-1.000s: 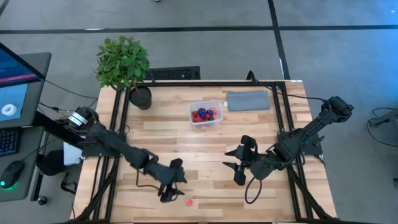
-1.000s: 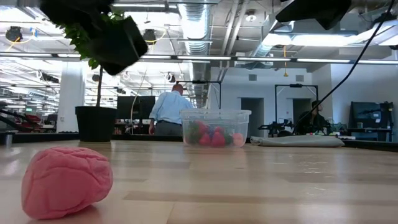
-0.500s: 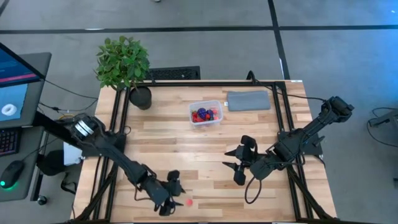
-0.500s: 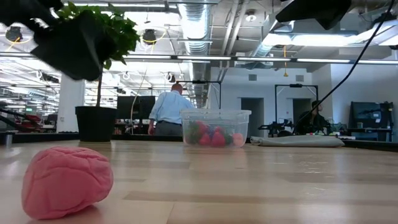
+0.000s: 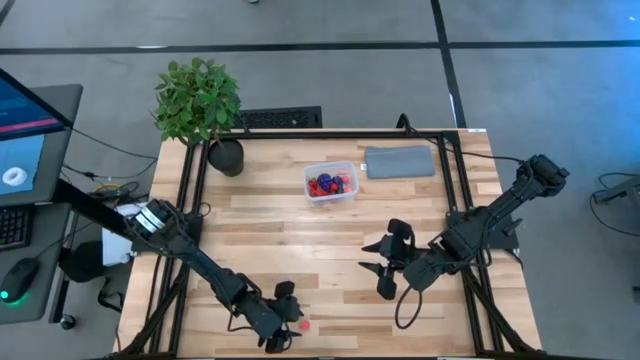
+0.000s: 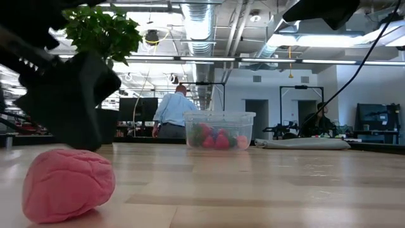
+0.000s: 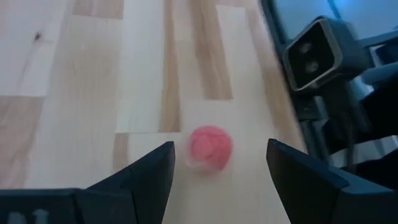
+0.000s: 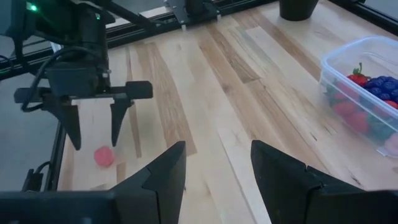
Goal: Pick and placing Produce into tupperware
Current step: Put the apricot into the container
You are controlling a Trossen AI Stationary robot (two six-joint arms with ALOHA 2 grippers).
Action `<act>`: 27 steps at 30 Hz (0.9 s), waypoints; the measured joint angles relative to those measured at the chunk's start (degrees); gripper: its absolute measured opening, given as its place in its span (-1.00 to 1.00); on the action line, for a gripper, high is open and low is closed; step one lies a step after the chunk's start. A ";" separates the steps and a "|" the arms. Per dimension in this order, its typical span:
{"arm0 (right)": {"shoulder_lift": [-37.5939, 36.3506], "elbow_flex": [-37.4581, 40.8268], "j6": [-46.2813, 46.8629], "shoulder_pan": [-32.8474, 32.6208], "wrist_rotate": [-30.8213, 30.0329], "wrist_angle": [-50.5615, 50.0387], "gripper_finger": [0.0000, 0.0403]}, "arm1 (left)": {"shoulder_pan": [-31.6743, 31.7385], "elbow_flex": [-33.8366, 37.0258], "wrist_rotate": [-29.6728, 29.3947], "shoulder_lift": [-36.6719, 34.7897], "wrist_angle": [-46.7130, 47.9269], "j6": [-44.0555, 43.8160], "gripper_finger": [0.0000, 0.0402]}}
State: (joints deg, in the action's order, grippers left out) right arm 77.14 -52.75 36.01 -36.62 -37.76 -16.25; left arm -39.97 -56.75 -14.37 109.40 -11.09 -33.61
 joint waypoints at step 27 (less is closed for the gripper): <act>0.00 0.01 -0.07 -0.13 0.22 -2.16 0.02 | 1.93 -6.11 4.67 7.59 3.99 0.96 0.21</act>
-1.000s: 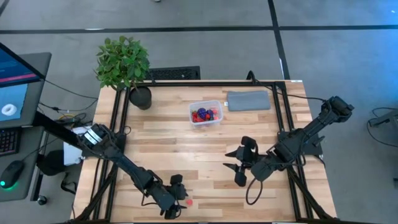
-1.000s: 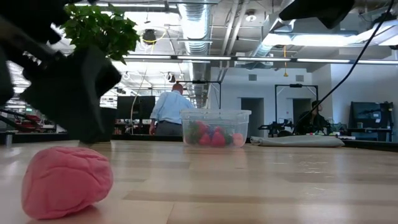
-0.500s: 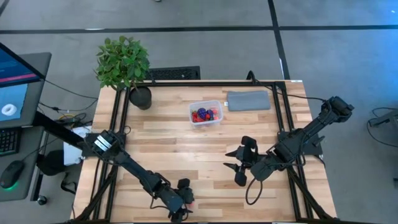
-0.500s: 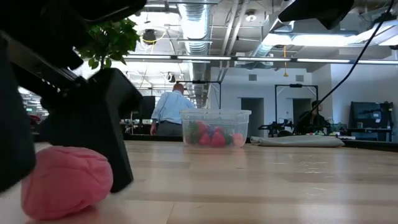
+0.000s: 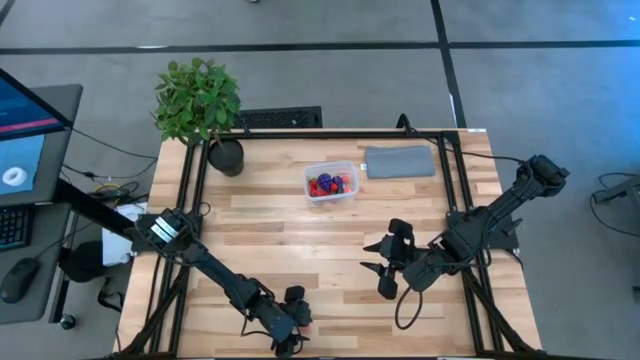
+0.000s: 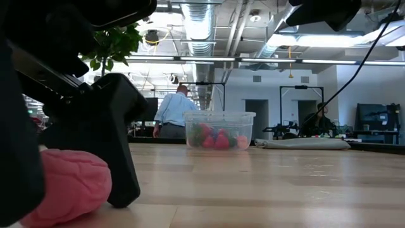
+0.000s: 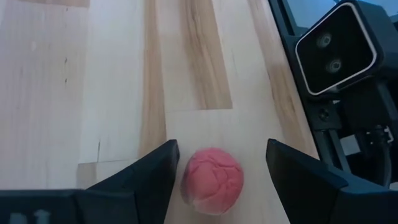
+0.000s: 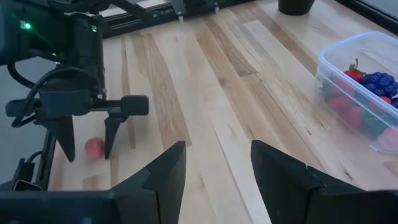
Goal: Pick and placing Produce into tupperware
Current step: Put the apricot into the container
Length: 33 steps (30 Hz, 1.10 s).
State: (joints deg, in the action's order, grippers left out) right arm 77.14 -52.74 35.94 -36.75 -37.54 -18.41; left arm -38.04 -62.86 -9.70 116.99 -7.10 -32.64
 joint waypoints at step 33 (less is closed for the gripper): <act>0.00 0.00 0.07 0.00 0.00 0.04 0.02 | 1.31 0.41 0.70 -0.28 2.75 1.84 -0.54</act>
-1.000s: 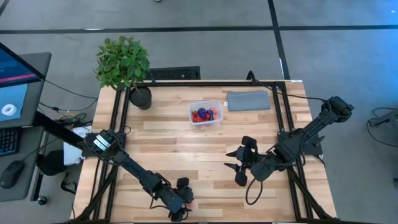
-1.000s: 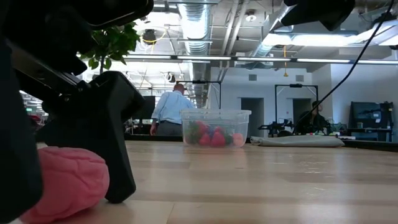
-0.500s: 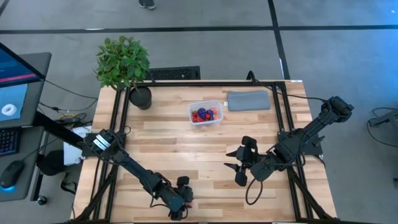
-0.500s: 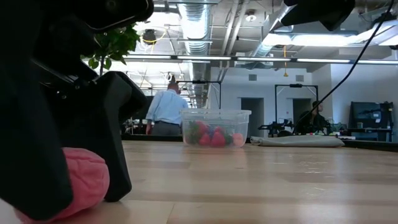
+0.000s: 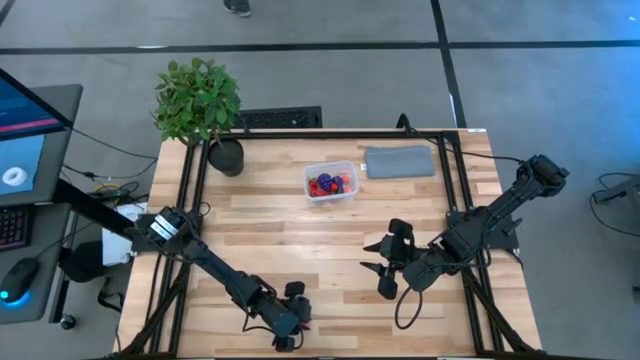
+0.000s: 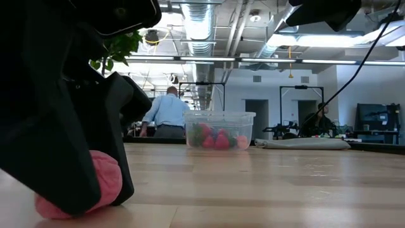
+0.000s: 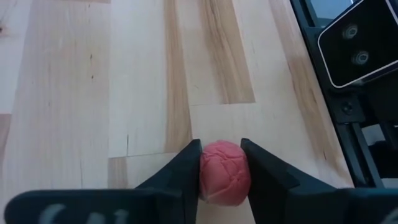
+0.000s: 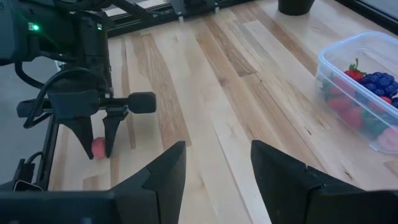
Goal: Pick and placing Produce into tupperware
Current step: Put the apricot into the container
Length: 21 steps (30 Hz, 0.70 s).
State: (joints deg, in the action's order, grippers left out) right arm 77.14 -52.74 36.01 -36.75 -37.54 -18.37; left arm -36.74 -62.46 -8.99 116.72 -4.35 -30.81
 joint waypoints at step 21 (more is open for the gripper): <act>0.00 0.00 -0.42 0.01 0.00 -0.04 0.02 | 7.74 0.13 -14.80 -13.60 11.63 8.76 -0.54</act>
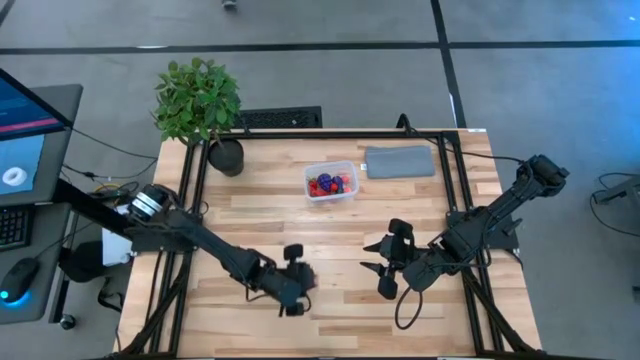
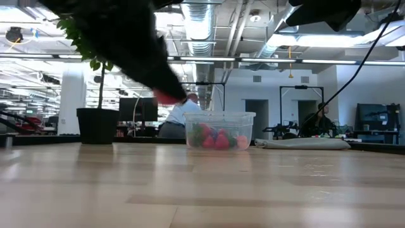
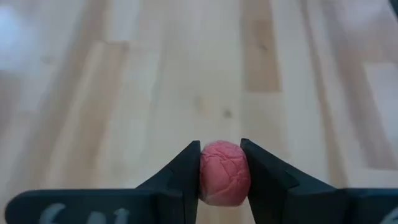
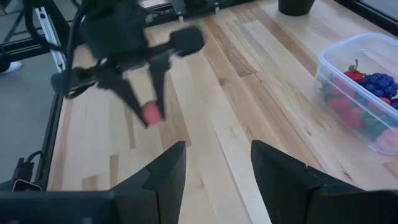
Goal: Pick and placing Produce into tupperware
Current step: Put the apricot into the container
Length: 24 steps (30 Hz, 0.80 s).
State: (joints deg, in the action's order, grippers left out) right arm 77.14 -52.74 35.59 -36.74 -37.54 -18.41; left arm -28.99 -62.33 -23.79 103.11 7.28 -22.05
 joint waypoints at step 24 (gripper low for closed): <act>0.00 0.00 -0.23 0.01 -1.86 -3.81 0.02 | 19.18 -0.15 -13.62 -15.00 3.77 6.57 -0.54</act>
State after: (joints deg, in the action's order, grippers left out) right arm 77.14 -52.74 35.36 -36.73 -39.40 -22.23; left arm -9.81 -62.48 -37.41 88.12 11.05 -15.48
